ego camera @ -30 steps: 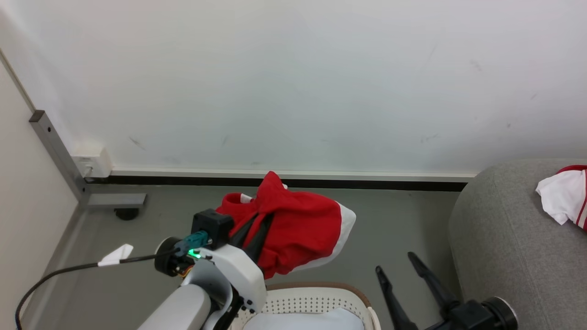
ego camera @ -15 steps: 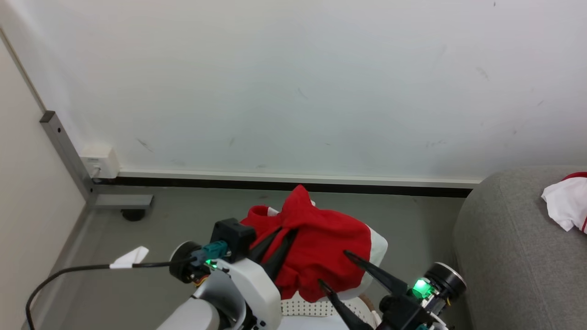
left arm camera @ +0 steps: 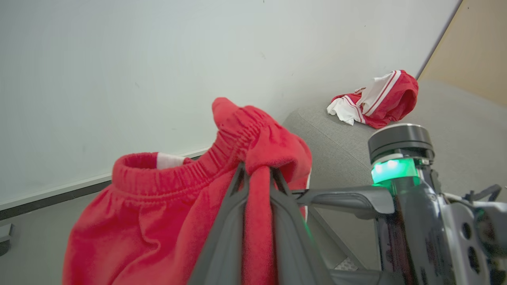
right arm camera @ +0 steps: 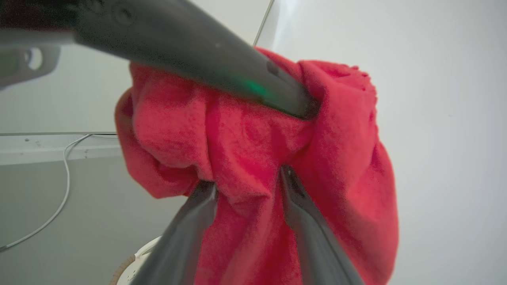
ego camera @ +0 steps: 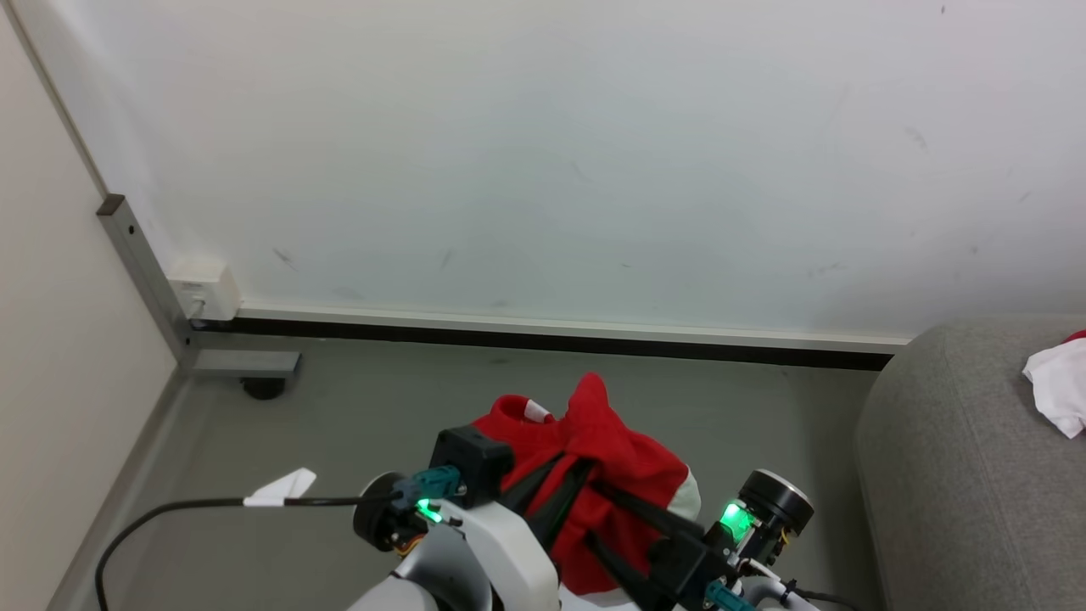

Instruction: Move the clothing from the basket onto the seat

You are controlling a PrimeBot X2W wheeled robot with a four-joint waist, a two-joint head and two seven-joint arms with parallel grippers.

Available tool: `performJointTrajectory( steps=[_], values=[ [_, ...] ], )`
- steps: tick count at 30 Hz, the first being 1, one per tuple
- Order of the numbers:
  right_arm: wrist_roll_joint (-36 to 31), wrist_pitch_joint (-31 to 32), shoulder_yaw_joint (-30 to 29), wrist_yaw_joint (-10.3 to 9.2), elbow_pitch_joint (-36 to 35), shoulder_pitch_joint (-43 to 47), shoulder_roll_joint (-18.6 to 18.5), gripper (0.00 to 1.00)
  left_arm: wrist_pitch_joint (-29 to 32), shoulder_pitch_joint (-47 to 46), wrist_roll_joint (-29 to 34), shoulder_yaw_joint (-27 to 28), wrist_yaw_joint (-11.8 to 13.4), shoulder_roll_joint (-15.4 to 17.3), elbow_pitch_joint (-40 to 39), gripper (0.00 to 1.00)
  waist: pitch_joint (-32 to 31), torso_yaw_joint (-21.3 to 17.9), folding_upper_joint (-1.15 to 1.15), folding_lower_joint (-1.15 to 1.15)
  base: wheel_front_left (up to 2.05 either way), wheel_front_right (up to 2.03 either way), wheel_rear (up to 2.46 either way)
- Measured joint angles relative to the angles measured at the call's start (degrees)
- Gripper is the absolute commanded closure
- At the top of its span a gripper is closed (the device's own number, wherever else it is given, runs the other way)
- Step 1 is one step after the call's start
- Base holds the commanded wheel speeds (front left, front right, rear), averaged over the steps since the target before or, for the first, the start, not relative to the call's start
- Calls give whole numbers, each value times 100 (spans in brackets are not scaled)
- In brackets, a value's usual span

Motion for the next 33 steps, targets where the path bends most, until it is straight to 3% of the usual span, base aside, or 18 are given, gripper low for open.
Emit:
performJointTrajectory(
  steps=[1, 7, 8, 9, 11, 12, 33],
  values=[
    [5, 0, -45, -1, 2, -2, 21, 100, 4, 1, -10, -3, 0, -7, -8, 100, 4, 11, 0, 0, 0, 0, 0],
    [277, 1, -186, 0, -31, 30, 97, 100, -38, 14, -21, 15, 19, 40, 3, 100, 34, 41, 0, 0, 0, 0, 0],
    [339, 1, -230, -1, -59, 49, 105, 100, -56, 18, -20, 33, 44, 42, 5, 84, 43, 39, 0, 0, 0, 0, 0],
    [378, 1, -260, 0, -87, 69, 112, 100, -98, 19, -8, 36, 59, 53, 15, 62, 54, 37, 0, 0, 0, 0, 0],
    [511, 2, -369, 0, -130, 101, 120, 100, -155, 32, -1, 35, 62, 71, 40, 5, 68, 28, 0, 0, 0, 0, 0],
    [568, 2, -430, 0, -158, 112, 120, 100, -198, 38, 14, 35, 67, 74, 53, 0, 75, 23, 0, 0, 0, 0, 0],
    [570, 2, -1726, -1, -726, 257, -68, 100, -1664, 418, 515, -178, -4, 300, 835, 0, 95, -48, 0, 0, 0, 0, 0]
  ],
)
